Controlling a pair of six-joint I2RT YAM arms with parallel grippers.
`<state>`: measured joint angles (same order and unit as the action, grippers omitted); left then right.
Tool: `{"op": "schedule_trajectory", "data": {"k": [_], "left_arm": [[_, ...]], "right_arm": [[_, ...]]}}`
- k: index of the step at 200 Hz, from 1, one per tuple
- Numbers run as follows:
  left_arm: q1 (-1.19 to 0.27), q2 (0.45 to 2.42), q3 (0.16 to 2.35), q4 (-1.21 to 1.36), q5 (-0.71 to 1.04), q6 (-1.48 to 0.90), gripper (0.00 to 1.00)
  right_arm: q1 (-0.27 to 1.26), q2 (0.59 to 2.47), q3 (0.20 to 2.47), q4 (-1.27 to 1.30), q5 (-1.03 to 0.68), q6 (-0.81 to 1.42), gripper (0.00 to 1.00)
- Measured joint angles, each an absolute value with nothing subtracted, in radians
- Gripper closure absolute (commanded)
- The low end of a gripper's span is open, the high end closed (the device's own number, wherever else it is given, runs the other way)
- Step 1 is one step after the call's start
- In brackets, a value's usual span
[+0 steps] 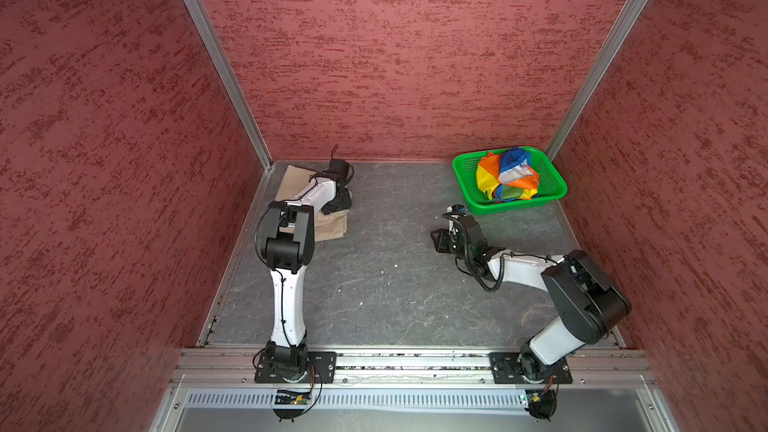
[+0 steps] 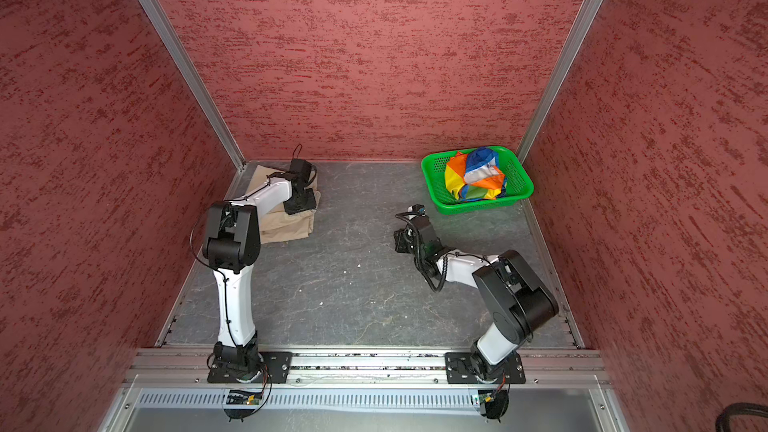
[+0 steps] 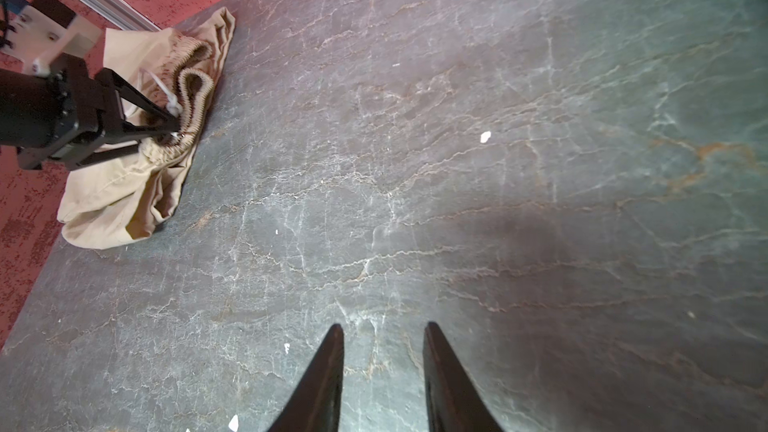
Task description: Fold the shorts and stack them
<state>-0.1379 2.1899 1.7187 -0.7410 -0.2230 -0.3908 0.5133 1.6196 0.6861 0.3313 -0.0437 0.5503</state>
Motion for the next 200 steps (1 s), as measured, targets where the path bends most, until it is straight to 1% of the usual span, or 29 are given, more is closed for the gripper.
{"op": "schedule_trajectory", "data": {"k": [57, 88, 109, 119, 140, 148, 152, 166, 175, 185, 192, 200], "left_arm": [[-0.064, 2.202, 1.748, -0.754, -0.229, -0.365, 0.48], [-0.064, 2.2, 1.762, -0.756, -0.216, -0.362, 0.44], [-0.075, 2.187, 1.761, -0.765, -0.206, -0.366, 0.4], [-0.084, 2.167, 1.755, -0.765, -0.208, -0.371, 0.37], [-0.126, 2.052, 1.696, -0.741, -0.228, -0.376, 0.29], [-0.153, 1.986, 1.666, -0.727, -0.242, -0.375, 0.27], [-0.166, 1.955, 1.651, -0.718, -0.247, -0.376, 0.25], [-0.212, 1.842, 1.611, -0.682, -0.26, -0.379, 0.22], [-0.238, 1.772, 1.59, -0.659, -0.257, -0.387, 0.22], [-0.254, 1.71, 1.572, -0.633, -0.25, -0.393, 0.22], [-0.257, 1.671, 1.559, -0.617, -0.242, -0.403, 0.22], [-0.255, 1.633, 1.538, -0.597, -0.238, -0.416, 0.22]], "right_arm": [[0.513, 1.639, 0.688, 0.334, -0.067, 0.565, 0.67], [0.513, 1.639, 0.693, 0.335, -0.075, 0.573, 0.67], [0.513, 1.639, 0.695, 0.335, -0.078, 0.574, 0.67], [0.513, 1.638, 0.698, 0.33, -0.078, 0.573, 0.66], [0.513, 1.614, 0.701, 0.294, -0.065, 0.564, 0.64], [0.512, 1.589, 0.702, 0.266, -0.047, 0.555, 0.59], [0.512, 1.574, 0.706, 0.248, -0.035, 0.552, 0.55], [0.507, 1.507, 0.72, 0.191, 0.021, 0.533, 0.33], [0.5, 1.452, 0.732, 0.148, 0.07, 0.525, 0.22], [0.486, 1.394, 0.752, 0.096, 0.123, 0.511, 0.13], [0.469, 1.356, 0.772, 0.058, 0.155, 0.507, 0.03], [0.44, 1.317, 0.797, 0.012, 0.188, 0.499, 0.01]]}}
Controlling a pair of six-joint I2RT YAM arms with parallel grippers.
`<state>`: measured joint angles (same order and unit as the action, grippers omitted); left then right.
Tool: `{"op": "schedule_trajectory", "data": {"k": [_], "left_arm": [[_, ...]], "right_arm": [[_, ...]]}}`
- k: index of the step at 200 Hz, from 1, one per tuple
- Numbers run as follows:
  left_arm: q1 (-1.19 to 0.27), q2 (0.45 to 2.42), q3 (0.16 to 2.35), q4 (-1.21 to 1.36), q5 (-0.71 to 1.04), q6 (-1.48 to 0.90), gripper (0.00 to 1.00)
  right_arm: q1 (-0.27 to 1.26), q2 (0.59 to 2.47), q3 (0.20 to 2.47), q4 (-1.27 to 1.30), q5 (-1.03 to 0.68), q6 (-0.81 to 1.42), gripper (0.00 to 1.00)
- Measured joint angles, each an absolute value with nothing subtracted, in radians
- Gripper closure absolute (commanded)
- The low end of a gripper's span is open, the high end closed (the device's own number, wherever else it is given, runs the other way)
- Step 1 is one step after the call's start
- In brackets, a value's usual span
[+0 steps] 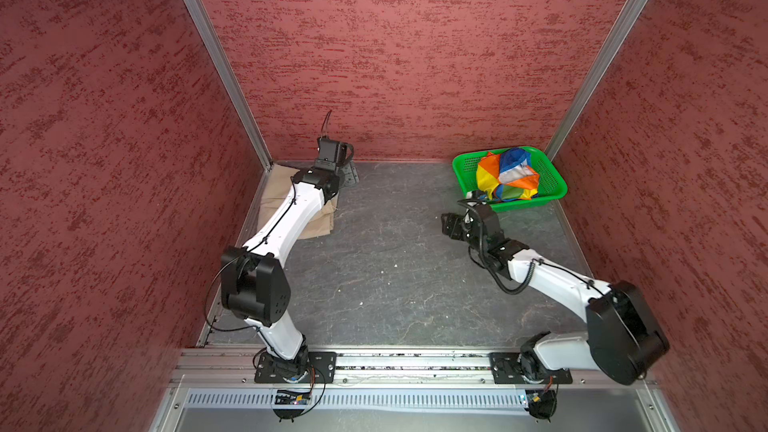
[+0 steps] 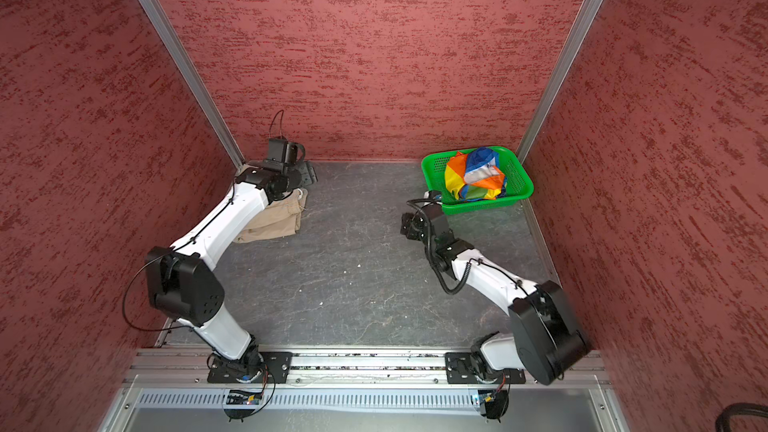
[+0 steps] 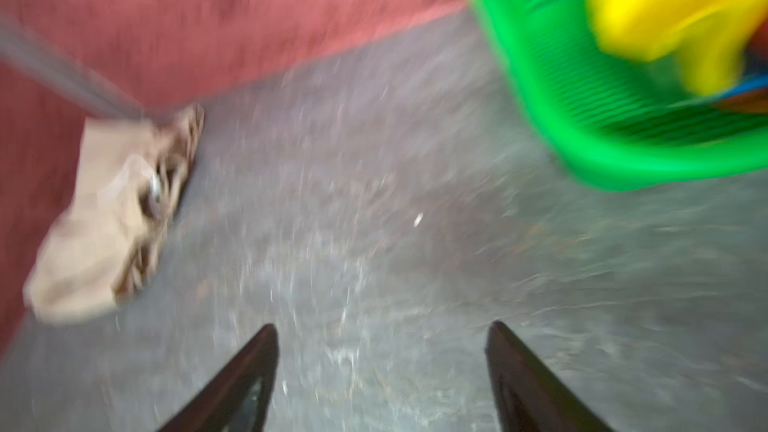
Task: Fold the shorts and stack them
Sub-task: 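Reach the right gripper into the green basket and grasp the rainbow garment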
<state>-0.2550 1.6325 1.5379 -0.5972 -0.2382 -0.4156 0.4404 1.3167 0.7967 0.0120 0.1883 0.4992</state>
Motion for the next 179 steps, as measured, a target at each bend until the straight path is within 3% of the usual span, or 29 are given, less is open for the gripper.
{"op": "schedule_trajectory", "data": {"k": [38, 74, 144, 151, 163, 179], "left_arm": [[-0.271, 1.489, 1.34, -0.506, -0.215, -0.477, 0.18], [-0.327, 1.451, 1.249, -0.487, -0.209, -0.486, 0.17], [-0.324, 1.463, 1.246, -0.471, -0.165, -0.51, 0.17], [-0.325, 1.468, 1.246, -0.47, -0.156, -0.513, 0.17], [-0.326, 1.479, 1.246, -0.471, -0.147, -0.518, 0.17], [-0.326, 1.499, 1.25, -0.472, -0.131, -0.524, 0.18]], "right_arm": [[0.185, 1.242, 0.898, -0.185, 0.229, 0.496, 0.01], [-0.026, 1.323, 0.967, -0.304, 0.159, 0.496, 0.01], [-0.096, 1.718, 1.275, -0.332, 0.085, 0.428, 0.08], [-0.098, 1.749, 1.291, -0.333, 0.079, 0.422, 0.12], [-0.101, 1.795, 1.318, -0.339, 0.065, 0.416, 0.31], [-0.105, 1.842, 1.353, -0.352, 0.043, 0.407, 0.79]]}}
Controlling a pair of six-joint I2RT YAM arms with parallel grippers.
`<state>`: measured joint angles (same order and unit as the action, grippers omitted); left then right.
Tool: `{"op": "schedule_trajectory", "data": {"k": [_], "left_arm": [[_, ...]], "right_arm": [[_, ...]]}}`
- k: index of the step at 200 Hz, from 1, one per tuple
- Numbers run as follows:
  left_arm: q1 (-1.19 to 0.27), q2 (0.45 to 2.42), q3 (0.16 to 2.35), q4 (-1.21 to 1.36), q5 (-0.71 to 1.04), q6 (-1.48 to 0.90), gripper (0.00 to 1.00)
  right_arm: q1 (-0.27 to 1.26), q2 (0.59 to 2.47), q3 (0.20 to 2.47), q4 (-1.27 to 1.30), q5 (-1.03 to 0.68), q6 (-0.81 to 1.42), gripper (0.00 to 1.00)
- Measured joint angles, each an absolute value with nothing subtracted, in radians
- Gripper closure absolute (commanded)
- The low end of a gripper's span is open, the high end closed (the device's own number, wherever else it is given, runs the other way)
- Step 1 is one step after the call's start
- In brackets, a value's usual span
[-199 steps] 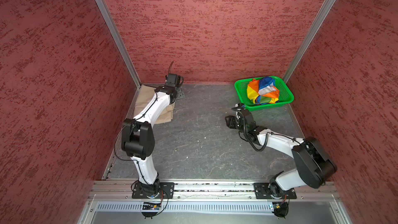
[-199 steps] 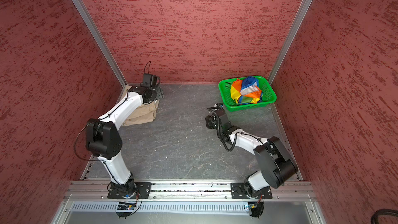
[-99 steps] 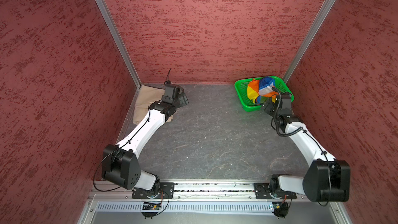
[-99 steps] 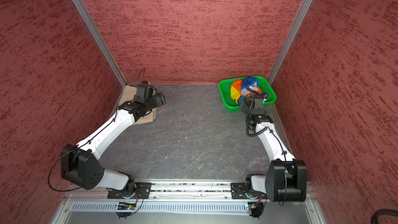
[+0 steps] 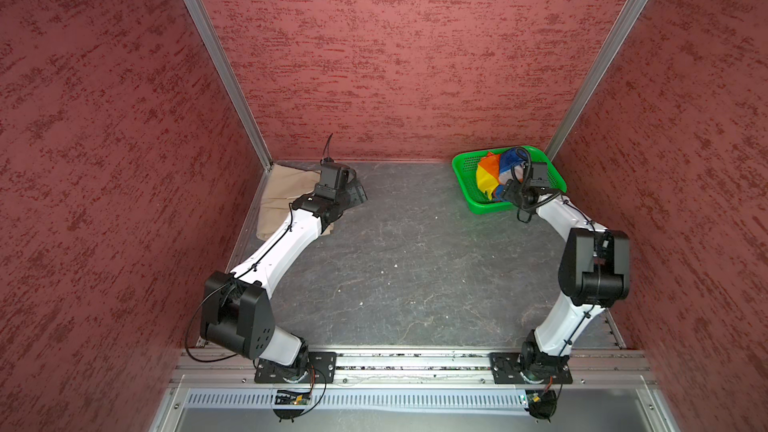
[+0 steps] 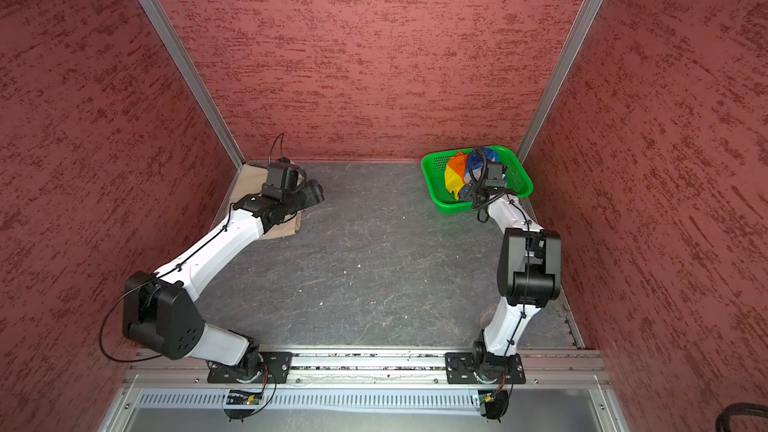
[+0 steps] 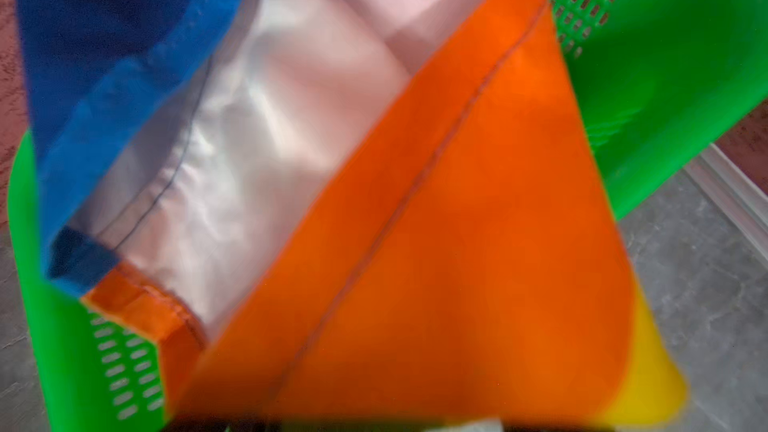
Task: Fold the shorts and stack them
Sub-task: 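Reach the right gripper into the green basket and grasp the rainbow garment, then lift the rainbow garment out of the basket with the right gripper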
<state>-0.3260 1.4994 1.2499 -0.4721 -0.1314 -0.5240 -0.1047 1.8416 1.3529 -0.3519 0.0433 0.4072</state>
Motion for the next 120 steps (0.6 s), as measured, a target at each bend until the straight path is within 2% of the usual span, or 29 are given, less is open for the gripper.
{"op": "schedule_trajectory", "data": {"k": [6, 12, 56, 120], "left_arm": [[-0.326, 1.506, 1.251, -0.473, -0.128, -0.525, 0.18], [-0.326, 1.513, 1.252, -0.473, -0.125, -0.527, 0.18], [-0.326, 1.521, 1.253, -0.478, -0.104, -0.53, 0.18], [-0.326, 1.541, 1.253, -0.478, -0.057, -0.554, 0.18]], "right_arm": [[-0.107, 1.85, 1.361, -0.35, 0.031, 0.404, 0.92], [-0.107, 1.853, 1.363, -0.341, 0.02, 0.407, 1.0], [-0.108, 1.734, 1.374, -0.33, -0.012, 0.407, 1.0], [-0.084, 1.501, 1.627, -0.357, -0.035, 0.398, 1.0]]}}
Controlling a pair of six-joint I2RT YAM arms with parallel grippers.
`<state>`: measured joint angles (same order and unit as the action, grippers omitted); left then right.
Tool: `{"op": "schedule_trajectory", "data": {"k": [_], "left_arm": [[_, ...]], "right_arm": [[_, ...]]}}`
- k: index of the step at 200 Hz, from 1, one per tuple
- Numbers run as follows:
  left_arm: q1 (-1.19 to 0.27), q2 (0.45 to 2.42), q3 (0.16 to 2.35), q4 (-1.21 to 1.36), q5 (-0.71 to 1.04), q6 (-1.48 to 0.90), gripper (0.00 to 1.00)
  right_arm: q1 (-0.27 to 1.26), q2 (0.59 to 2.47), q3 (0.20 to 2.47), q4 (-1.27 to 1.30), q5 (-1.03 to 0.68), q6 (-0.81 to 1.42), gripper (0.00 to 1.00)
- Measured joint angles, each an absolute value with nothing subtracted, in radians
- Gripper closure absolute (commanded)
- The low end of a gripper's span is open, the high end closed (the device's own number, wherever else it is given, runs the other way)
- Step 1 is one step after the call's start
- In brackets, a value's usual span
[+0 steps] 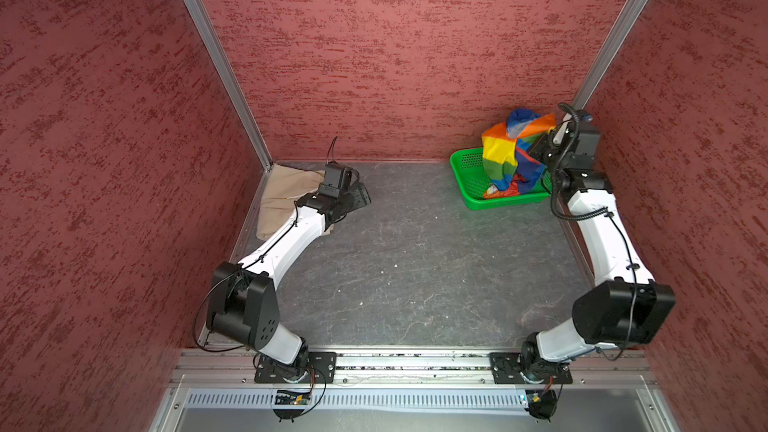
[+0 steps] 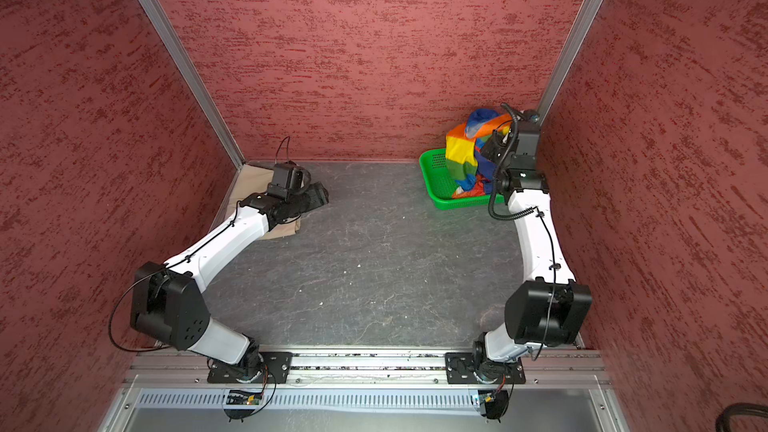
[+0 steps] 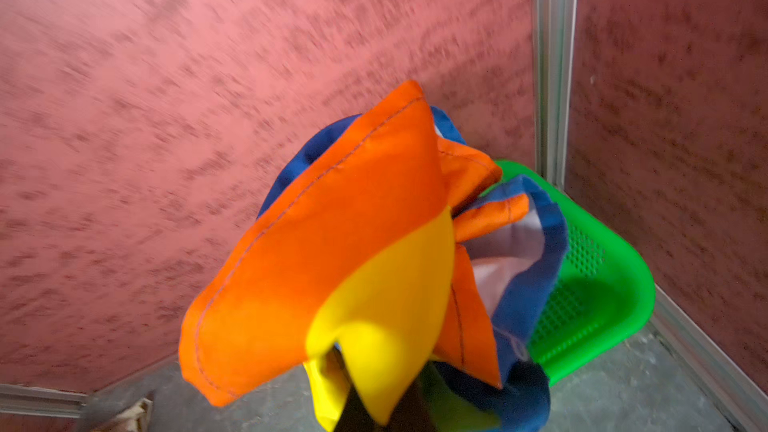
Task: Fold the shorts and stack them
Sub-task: 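Lift the rainbow garment out of the basket with the right gripper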
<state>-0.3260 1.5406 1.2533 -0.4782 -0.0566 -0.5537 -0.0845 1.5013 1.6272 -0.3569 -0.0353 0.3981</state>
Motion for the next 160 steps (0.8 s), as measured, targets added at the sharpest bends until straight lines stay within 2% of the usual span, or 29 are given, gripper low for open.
{"op": "schedule_trajectory", "data": {"k": [51, 69, 78, 80, 83, 110, 132, 146, 160], "left_arm": [[-0.328, 1.543, 1.253, -0.478, -0.031, -0.571, 0.16], [-0.328, 1.543, 1.253, -0.478, -0.03, -0.572, 0.13], [-0.328, 1.542, 1.253, -0.479, -0.031, -0.572, 0.08], [-0.328, 1.542, 1.253, -0.479, -0.031, -0.574, 0.03], [-0.328, 1.542, 1.253, -0.479, -0.031, -0.573, 0.0], [-0.327, 1.524, 1.253, -0.49, -0.035, -0.579, 0.0], [-0.32, 1.497, 1.253, -0.497, -0.036, -0.58, 0.01], [-0.308, 1.475, 1.25, -0.497, -0.034, -0.584, 0.0], [-0.292, 1.456, 1.245, -0.496, -0.03, -0.59, 0.0]], "right_arm": [[0.117, 1.373, 1.798, -0.335, -0.136, 0.333, 1.0], [0.177, 1.34, 1.823, -0.302, -0.214, 0.343, 1.0], [0.189, 1.323, 1.823, -0.278, -0.257, 0.363, 1.0], [0.191, 1.32, 1.823, -0.273, -0.266, 0.368, 1.0], [0.192, 1.315, 1.822, -0.265, -0.279, 0.378, 1.0], [0.203, 1.28, 1.774, -0.203, -0.352, 0.443, 1.0], [0.208, 1.234, 1.644, -0.171, -0.362, 0.484, 1.0], [0.213, 1.185, 1.497, -0.144, -0.351, 0.504, 0.89], [0.213, 1.135, 1.305, -0.109, -0.332, 0.531, 0.67]]}}
